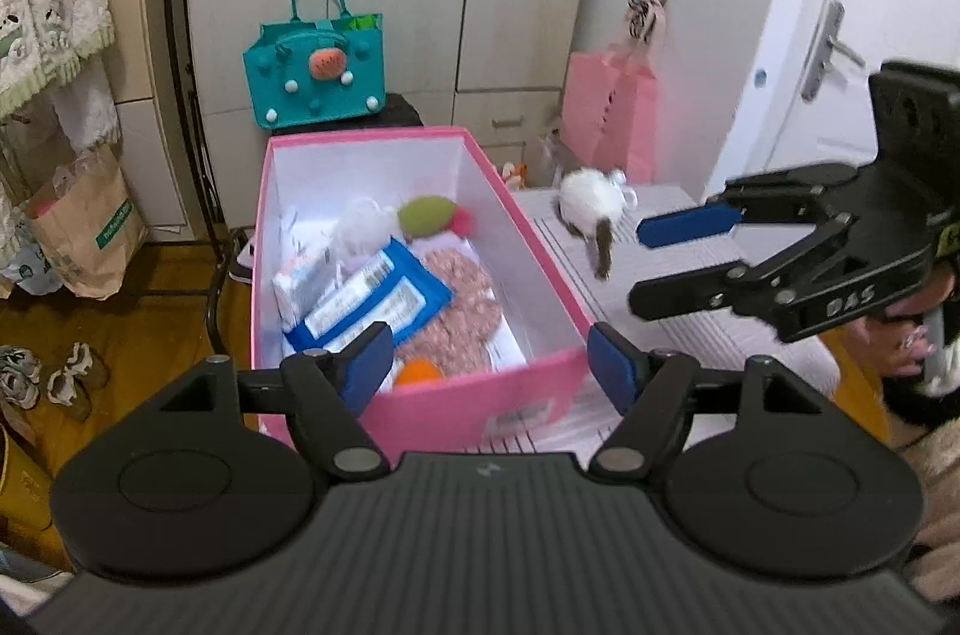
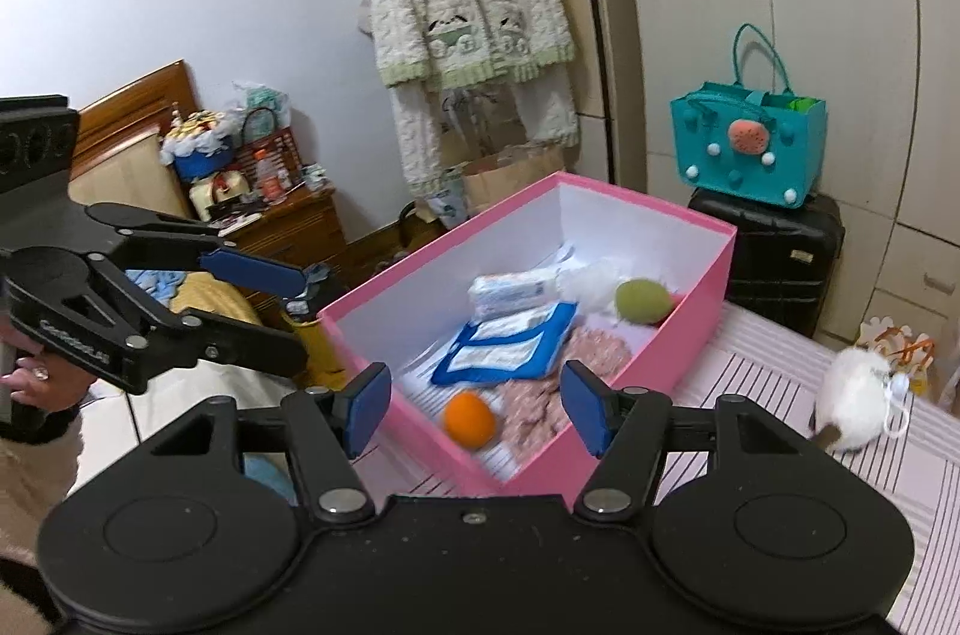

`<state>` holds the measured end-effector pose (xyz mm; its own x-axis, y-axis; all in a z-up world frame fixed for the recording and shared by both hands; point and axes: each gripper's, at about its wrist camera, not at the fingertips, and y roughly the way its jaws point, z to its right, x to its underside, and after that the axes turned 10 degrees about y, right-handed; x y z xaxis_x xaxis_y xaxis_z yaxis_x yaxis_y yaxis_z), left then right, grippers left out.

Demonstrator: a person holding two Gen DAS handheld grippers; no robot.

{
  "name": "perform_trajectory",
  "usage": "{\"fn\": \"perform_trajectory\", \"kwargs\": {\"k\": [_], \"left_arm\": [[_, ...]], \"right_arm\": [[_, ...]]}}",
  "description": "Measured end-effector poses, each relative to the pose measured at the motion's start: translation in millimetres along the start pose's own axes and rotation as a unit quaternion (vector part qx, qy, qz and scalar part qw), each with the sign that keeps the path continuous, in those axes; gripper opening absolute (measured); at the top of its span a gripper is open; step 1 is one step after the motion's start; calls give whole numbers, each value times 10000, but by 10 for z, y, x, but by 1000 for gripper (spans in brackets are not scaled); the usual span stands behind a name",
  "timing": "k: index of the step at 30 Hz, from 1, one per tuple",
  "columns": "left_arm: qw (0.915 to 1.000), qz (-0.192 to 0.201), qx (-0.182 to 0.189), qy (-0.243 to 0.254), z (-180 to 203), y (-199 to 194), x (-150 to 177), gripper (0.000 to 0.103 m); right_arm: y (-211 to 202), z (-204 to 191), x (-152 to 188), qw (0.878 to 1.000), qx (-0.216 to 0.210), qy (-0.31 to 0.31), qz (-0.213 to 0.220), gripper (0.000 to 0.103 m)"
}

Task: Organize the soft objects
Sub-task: 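Move both tools back to the white plush toy on the table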

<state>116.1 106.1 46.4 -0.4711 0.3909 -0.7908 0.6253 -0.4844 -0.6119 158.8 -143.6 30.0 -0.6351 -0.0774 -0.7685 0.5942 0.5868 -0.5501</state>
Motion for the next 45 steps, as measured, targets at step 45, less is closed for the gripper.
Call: {"fn": "perform_trajectory", "kwargs": {"k": [45], "left_arm": [[9864, -680, 1389, 548, 1336, 1439, -268, 90]], "right_arm": [[-519, 1378, 1319, 9851, 1529, 291, 728, 89]]}}
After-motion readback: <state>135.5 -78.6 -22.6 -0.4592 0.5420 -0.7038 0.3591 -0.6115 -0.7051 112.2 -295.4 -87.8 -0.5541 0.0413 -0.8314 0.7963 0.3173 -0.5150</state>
